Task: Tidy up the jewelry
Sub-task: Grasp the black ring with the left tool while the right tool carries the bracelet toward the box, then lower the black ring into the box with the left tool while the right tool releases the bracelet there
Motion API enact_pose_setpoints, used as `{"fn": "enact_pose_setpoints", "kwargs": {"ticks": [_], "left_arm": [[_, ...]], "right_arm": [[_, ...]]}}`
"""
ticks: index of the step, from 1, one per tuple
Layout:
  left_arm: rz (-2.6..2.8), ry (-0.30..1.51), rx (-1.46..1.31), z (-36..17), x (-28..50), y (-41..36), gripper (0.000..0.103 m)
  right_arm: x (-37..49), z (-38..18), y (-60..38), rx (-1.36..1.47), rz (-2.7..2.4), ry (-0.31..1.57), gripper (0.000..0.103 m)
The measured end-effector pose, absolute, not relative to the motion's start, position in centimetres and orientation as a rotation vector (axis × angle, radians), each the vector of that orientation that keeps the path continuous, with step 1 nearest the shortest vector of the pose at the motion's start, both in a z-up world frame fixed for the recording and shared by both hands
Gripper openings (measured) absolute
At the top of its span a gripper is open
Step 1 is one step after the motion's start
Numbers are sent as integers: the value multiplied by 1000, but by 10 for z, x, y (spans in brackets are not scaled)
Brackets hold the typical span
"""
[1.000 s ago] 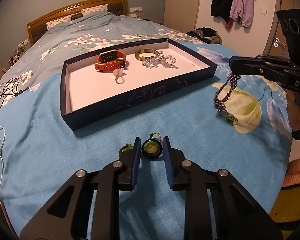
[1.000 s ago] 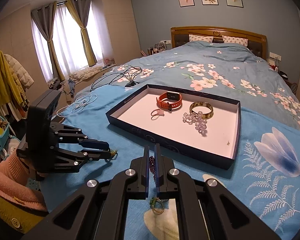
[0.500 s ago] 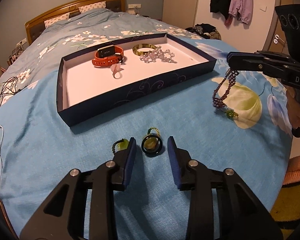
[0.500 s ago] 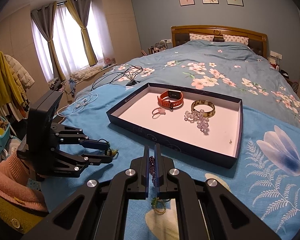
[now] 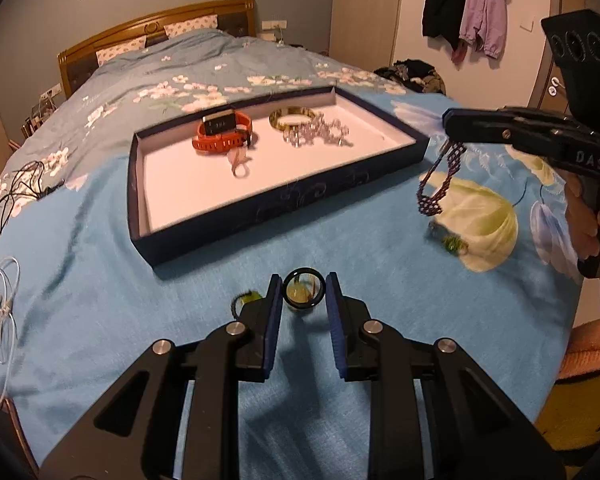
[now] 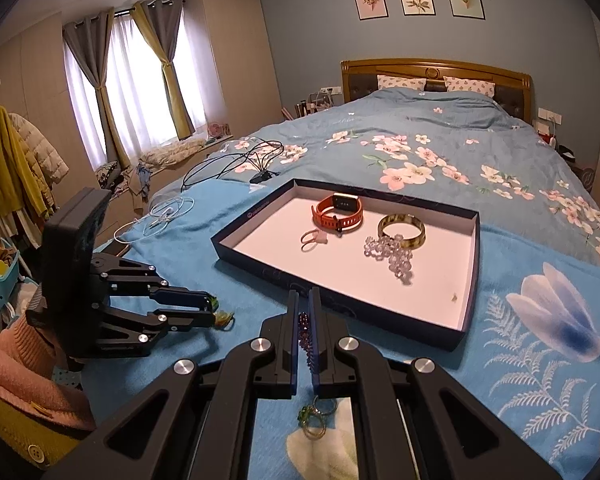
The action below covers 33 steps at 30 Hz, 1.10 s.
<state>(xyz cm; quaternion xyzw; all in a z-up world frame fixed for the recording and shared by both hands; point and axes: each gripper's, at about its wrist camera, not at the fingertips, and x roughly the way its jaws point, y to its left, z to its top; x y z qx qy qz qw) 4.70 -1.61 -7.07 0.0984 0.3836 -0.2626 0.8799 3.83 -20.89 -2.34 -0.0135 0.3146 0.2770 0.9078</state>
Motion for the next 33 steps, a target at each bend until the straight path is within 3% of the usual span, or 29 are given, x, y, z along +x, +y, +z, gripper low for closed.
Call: {"fn": "enact_pose_setpoints", "kwargs": {"ticks": [14, 33], "left_arm": [[-533, 694, 191, -34, 72, -21, 22], [-514, 678, 190, -27, 111, -29, 22]], "right_arm": [[61, -2, -211, -35, 547, 582, 3], [97, -3, -210, -16, 511, 586, 3]]}}
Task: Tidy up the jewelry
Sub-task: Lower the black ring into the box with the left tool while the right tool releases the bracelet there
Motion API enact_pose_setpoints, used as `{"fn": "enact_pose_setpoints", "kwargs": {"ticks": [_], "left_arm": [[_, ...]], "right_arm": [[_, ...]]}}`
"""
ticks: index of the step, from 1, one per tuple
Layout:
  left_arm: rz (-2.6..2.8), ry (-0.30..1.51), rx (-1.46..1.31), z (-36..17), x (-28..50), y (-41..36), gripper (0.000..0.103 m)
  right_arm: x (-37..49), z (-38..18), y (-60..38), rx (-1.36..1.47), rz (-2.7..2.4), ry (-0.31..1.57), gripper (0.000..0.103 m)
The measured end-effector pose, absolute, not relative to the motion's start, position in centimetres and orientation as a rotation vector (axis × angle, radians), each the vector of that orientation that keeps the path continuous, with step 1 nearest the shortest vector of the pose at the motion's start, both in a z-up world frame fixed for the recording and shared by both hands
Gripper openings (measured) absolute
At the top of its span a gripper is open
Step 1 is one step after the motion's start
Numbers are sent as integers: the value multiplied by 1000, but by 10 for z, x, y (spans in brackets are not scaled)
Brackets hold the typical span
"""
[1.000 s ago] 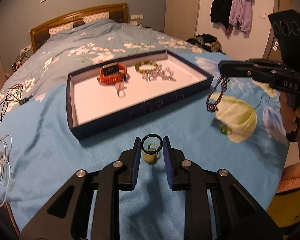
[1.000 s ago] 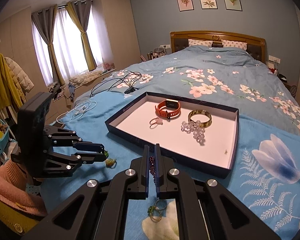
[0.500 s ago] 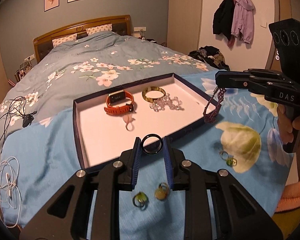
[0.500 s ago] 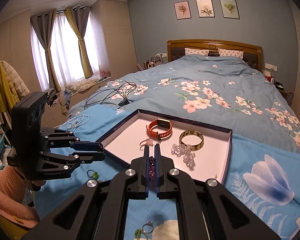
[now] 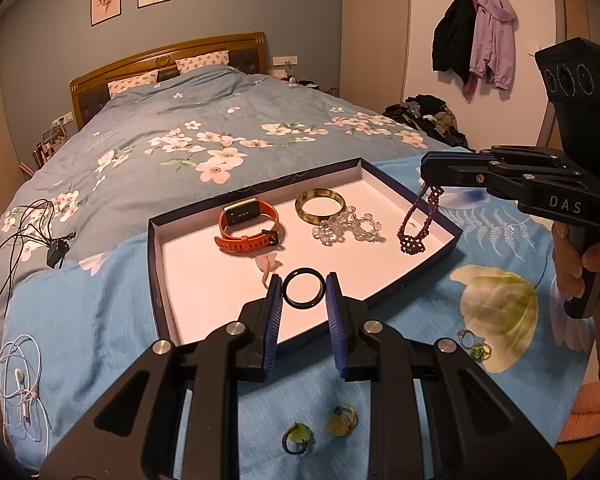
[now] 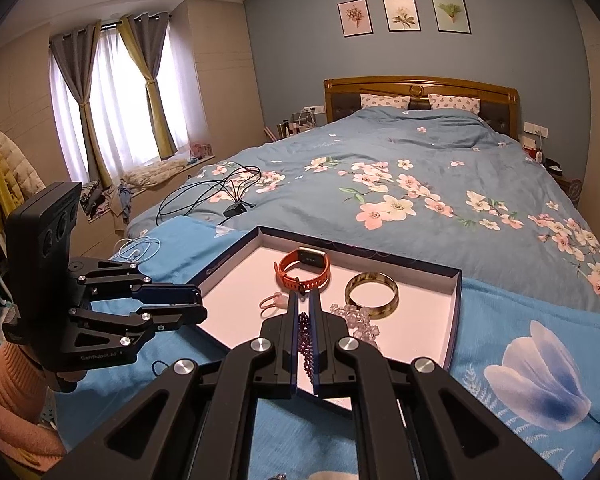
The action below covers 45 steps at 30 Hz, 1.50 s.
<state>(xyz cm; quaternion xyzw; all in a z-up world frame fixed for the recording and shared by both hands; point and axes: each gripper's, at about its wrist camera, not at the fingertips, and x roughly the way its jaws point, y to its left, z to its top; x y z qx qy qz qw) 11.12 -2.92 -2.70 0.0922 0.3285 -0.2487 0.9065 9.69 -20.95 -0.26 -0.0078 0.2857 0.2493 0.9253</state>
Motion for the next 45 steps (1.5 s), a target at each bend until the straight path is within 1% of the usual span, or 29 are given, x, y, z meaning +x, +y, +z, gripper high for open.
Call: {"fn": "enact_pose_setpoints", "kwargs": {"ticks": [22, 45], "left_arm": [[-497, 710, 186, -38, 136, -37, 22], [-471, 753, 182, -55, 158, -42, 22]], "right_arm": [[127, -12, -205, -11, 501, 626, 3], [137, -19, -203, -6, 508, 647, 3]]}}
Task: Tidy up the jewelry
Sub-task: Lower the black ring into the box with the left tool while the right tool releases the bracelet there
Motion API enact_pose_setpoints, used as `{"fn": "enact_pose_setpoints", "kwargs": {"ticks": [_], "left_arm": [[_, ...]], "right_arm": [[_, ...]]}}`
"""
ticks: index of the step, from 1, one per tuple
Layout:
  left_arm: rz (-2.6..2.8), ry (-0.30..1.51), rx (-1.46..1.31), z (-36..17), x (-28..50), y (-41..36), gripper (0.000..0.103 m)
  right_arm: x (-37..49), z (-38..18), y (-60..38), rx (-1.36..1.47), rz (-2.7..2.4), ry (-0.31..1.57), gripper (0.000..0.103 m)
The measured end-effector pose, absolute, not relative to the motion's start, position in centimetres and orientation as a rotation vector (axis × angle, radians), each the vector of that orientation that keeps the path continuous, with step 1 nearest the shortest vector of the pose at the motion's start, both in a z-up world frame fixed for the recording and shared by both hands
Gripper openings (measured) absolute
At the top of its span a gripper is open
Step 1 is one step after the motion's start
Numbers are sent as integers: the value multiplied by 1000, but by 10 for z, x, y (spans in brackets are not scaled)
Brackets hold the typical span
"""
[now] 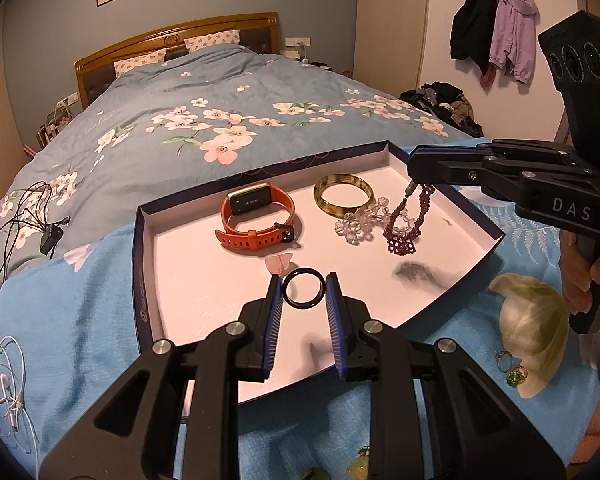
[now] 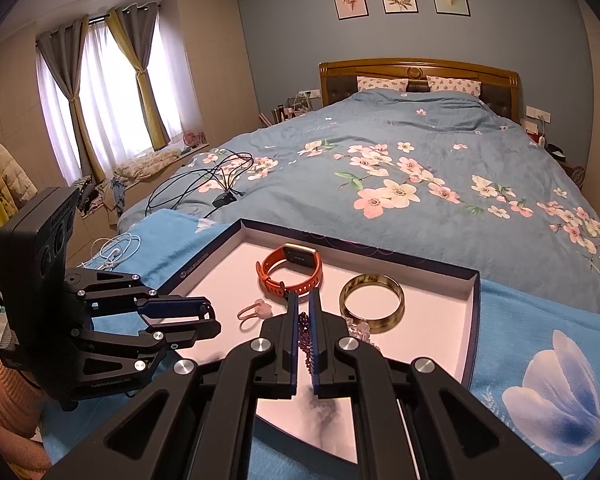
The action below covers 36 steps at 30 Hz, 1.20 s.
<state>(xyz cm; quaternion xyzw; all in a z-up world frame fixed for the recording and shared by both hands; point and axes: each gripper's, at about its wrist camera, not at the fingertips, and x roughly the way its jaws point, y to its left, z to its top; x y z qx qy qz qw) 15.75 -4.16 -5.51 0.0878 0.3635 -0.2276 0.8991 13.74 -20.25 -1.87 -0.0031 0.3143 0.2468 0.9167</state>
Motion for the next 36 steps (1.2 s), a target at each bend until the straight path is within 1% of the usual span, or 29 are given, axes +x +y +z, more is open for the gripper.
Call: {"fn": "enact_pose_setpoints", "kwargs": {"ticks": [9, 36], "left_arm": [[-461, 761, 179, -60, 162, -42, 22], [-425, 858, 181, -90, 194, -53, 22]], "right_arm": [[146, -26, -201, -2, 510, 665, 3], [183, -53, -212, 40, 436, 741, 3]]}}
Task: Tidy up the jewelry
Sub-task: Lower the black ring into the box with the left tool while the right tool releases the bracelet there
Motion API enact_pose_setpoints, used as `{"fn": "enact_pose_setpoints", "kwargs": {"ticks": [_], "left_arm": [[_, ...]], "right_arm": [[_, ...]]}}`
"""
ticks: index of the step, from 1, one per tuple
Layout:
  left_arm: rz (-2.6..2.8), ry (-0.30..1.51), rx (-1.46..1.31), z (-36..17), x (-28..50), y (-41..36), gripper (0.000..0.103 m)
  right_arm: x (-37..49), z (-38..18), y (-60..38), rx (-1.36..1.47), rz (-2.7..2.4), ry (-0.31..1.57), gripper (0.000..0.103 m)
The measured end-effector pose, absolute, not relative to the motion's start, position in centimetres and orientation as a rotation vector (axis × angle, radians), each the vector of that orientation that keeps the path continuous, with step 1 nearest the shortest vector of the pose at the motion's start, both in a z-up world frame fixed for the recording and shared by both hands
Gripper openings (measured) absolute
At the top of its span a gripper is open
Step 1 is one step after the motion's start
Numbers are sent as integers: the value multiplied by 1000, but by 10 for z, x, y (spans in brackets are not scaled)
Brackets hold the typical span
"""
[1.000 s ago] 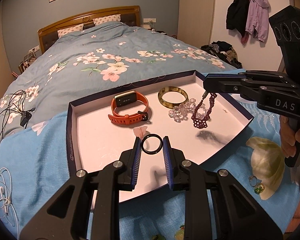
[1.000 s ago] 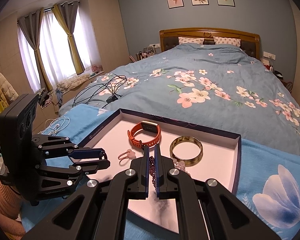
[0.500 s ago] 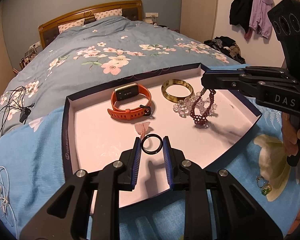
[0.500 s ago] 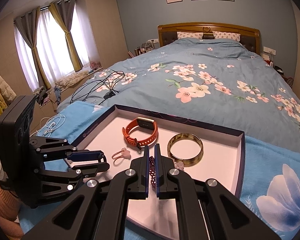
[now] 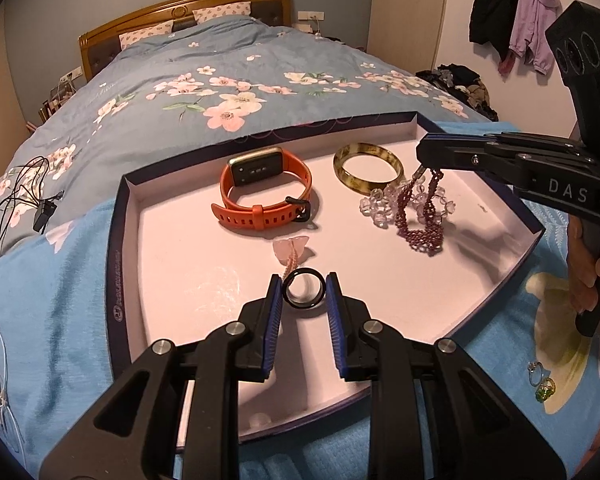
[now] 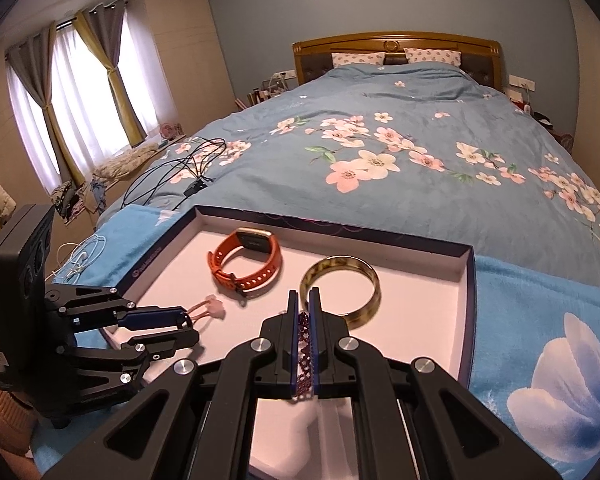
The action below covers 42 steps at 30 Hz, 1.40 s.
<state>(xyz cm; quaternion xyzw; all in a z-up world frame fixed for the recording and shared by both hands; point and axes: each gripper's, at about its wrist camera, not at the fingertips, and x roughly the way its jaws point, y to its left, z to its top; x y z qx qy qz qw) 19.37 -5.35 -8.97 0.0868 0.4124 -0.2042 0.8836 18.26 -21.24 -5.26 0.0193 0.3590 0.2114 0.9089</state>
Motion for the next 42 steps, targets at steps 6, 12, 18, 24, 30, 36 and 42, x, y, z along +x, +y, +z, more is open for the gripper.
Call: {"fn": "enact_pose_setpoints", "kwargs": {"ticks": [6, 12, 18, 24, 30, 36, 42], "left_arm": [[-418, 864, 182, -92, 198, -55, 22], [-409, 853, 178, -91, 198, -55, 30], [-405, 800, 153, -76, 191, -51, 43], [-406, 756, 136, -58, 176, -41, 46], [-415, 709, 135, -43, 148, -27, 51], [-405, 675, 127, -32, 119, -7, 53], [-426, 664, 131, -31, 85, 1, 54]], "right_arm": [[186, -56, -216, 49, 415, 749, 4], [188, -60, -221, 63, 390, 760, 6], [186, -58, -224, 68, 371, 758, 6], [182, -56, -227, 68, 362, 760, 6], [164, -45, -226, 57, 382, 736, 21], [135, -30, -225, 41, 430, 700, 30], [95, -23, -223, 12, 491, 693, 33]]}}
